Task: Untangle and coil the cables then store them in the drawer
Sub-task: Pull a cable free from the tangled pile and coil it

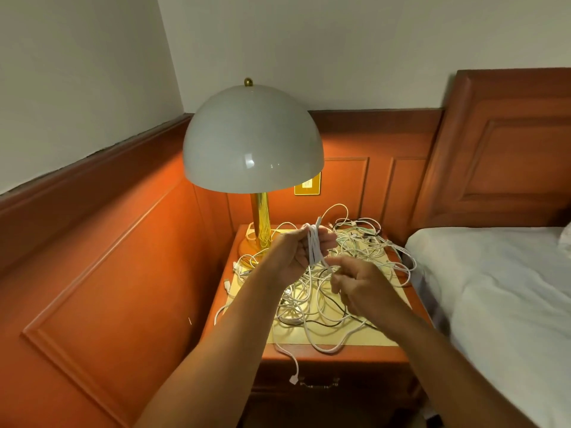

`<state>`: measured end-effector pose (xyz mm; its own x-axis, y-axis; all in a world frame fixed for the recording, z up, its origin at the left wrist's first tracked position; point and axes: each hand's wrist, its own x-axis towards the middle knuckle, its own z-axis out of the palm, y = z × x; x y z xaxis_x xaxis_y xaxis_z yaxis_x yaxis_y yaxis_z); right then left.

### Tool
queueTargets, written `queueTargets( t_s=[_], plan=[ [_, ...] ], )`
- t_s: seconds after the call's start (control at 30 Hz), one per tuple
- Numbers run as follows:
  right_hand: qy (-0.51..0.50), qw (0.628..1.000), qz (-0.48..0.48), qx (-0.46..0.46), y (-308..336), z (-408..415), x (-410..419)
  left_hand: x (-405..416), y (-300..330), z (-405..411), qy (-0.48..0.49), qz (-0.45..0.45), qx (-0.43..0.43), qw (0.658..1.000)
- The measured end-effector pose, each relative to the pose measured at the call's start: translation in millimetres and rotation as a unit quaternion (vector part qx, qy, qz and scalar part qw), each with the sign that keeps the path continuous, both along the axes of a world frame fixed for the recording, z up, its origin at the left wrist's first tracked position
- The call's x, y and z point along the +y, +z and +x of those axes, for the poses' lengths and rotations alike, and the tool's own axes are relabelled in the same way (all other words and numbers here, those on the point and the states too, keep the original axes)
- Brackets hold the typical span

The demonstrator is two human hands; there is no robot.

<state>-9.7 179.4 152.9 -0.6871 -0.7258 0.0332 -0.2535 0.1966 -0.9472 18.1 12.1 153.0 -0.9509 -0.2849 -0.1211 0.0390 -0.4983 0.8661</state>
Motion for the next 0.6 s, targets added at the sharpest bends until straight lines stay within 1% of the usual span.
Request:
queueTargets(
  t_s=[0.07, 0.13, 0.2, 0.27, 0.3, 0.33, 0.4, 0.5, 0.53, 0.6],
  plan=[
    [-0.027, 0.994, -0.045, -0.097, -26.1, 9.3, 1.9, 4.0, 1.4, 1.1, -0.011, 0.015, -0.008, 1.0],
    [-0.025, 0.987, -0.059, -0.15, -47.4, 17.5, 1.6, 8.0, 4.1, 1.9, -0.015, 0.032, -0.015, 0.999],
    [0.014, 0.978, -0.084, -0.191, -62.1, 25.7, 0.7, 10.0, 7.1, 3.4, -0.013, 0.051, -0.016, 0.999],
    [0.056, 0.96, -0.124, -0.247, -73.6, 28.3, -0.2, 9.5, 9.1, 5.6, -0.013, 0.068, -0.008, 0.998],
    [0.066, 0.958, -0.125, -0.251, -78.3, 26.4, -0.7, 9.3, 10.6, 7.4, -0.012, 0.072, -0.003, 0.997],
    [0.064, 0.966, -0.102, -0.229, -82.4, 22.5, -1.2, 8.4, 11.7, 8.7, -0.01, 0.068, 0.0, 0.998],
    [0.025, 0.986, -0.022, -0.165, -87.7, 11.6, -3.6, 5.9, 13.8, 12.2, -0.009, 0.043, 0.004, 0.999],
    [-0.024, 0.991, 0.089, -0.098, -89.8, -10.3, -7.7, 0.3, 17.8, 22.6, -0.012, 0.008, 0.002, 1.0],
    [-0.022, 0.99, 0.109, -0.081, -88.1, -18.6, -8.6, -1.8, 19.1, 26.9, -0.014, 0.001, 0.003, 1.0],
    [0.013, 0.991, 0.111, -0.072, -83.3, -38.4, -9.9, -5.0, 21.5, 35.3, -0.02, 0.013, 0.01, 1.0]
  ],
)
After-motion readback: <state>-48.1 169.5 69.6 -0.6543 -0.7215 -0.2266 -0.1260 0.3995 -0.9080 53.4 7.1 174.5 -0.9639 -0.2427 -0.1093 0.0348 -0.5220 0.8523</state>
